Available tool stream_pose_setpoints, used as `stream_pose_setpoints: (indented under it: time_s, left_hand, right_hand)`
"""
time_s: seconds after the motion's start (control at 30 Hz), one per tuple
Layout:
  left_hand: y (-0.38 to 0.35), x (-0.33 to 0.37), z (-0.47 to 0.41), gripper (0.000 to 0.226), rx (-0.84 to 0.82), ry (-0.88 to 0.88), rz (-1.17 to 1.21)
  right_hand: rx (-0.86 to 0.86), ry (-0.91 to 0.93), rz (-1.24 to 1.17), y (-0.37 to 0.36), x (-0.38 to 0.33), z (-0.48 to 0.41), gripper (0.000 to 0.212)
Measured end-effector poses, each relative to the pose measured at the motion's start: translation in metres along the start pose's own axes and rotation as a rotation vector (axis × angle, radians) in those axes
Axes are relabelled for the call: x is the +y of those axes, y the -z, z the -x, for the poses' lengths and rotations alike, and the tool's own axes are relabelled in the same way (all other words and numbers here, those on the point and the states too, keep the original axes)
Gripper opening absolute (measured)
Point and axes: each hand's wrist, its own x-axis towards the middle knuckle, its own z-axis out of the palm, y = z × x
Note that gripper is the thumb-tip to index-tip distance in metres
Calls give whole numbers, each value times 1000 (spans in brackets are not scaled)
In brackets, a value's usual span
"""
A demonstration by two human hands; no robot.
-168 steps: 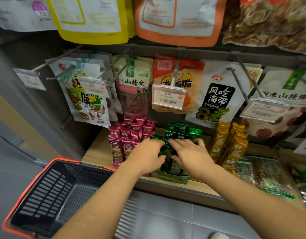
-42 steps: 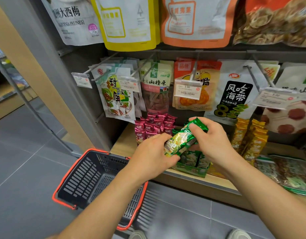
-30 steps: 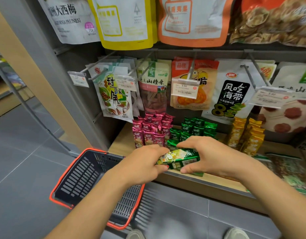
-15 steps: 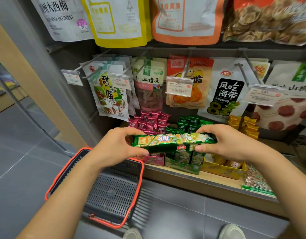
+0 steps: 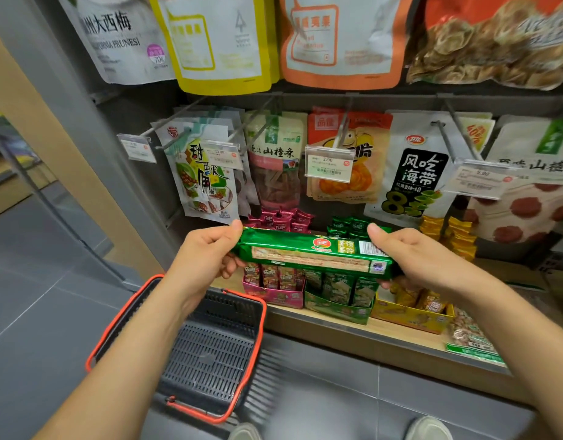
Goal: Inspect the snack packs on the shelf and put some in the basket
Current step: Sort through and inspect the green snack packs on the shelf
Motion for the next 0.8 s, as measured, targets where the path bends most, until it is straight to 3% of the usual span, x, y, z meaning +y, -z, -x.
stream_pose_setpoints:
  time_s: [0.27,0.37,0.43,0.57,0.67,0.8]
  left_hand:
    - [2,3,0,24,-79,170,215]
    - [0,2,0,33,-74,201,219]
    - [0,1,-1,29,-86,188,220]
    - [3,-4,-5,18,-100,111,274]
    - [3,-7,-7,25,-98,111,247]
    - [-3,-11,-7,30,-119,110,0]
  right_hand:
    - [-6,-26,-139,-4,-3,3,32]
    - [90,36,37,-3,-1,4,36]
    - [115,69,21,-3,0,5,36]
    - [42,20,-336,-4,4,4,27]
    - [-18,-43,-533,-5,2,5,31]
    - [164,43,-596,-5,-5,8,25]
